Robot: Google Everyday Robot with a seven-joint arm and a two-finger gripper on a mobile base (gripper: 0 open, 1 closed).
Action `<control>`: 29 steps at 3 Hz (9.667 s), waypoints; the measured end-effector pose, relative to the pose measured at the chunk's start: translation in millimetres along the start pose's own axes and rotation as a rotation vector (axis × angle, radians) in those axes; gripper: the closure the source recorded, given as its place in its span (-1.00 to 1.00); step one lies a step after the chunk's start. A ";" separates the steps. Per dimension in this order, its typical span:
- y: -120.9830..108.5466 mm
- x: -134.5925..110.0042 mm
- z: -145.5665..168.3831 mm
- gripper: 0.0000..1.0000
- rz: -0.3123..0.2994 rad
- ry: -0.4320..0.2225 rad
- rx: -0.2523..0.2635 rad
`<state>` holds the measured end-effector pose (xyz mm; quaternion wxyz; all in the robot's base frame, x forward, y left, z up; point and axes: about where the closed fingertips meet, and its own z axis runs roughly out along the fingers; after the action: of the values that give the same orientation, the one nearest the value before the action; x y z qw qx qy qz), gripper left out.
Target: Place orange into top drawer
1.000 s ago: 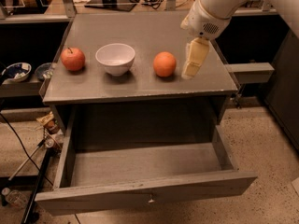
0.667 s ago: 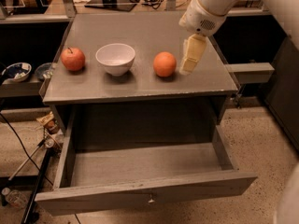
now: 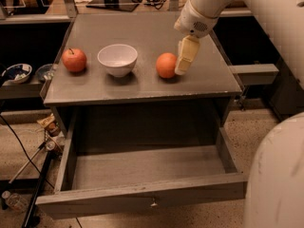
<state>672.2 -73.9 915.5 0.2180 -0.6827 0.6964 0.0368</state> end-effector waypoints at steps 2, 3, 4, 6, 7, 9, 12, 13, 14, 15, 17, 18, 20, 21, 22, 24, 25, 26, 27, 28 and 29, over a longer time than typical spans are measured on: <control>-7.3 -21.4 24.0 -1.00 -0.029 -0.024 -0.033; -6.6 -19.6 44.9 -1.00 -0.011 -0.038 -0.063; -5.3 -19.0 54.4 -1.00 -0.003 -0.044 -0.078; 0.9 -15.4 66.6 -1.00 0.007 -0.054 -0.105; 5.9 -9.3 72.8 -1.00 0.021 -0.054 -0.119; 9.4 -5.4 75.2 -0.47 0.031 -0.057 -0.115; 9.4 -5.4 75.1 1.00 0.031 -0.057 -0.115; 9.4 -5.4 62.5 1.00 0.042 -0.066 -0.092; 14.0 -8.2 38.6 1.00 0.056 -0.080 -0.032; 27.6 -14.0 12.9 1.00 0.087 -0.104 0.050; 53.2 -19.0 4.6 1.00 0.124 -0.123 0.093; 83.1 -7.9 -2.6 1.00 0.161 -0.107 0.113; 137.9 5.9 -8.0 1.00 0.224 -0.109 0.109; 148.9 1.8 10.4 1.00 0.234 -0.106 0.081; 158.3 1.4 30.6 1.00 0.245 -0.100 0.046; 167.6 2.0 49.9 1.00 0.247 -0.100 -0.001; 178.0 4.3 64.7 1.00 0.289 -0.099 -0.013; 192.0 6.9 89.3 1.00 0.317 -0.084 -0.048; 205.9 8.1 121.0 1.00 0.315 -0.056 -0.104; 206.0 8.1 121.1 1.00 0.315 -0.056 -0.104; 215.0 9.5 138.5 1.00 0.331 -0.024 -0.109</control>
Offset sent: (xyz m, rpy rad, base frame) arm 0.0141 0.0399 -0.0139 0.0243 0.0352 0.0686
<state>499.7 -20.4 734.2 0.1799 -0.5689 0.7938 0.1178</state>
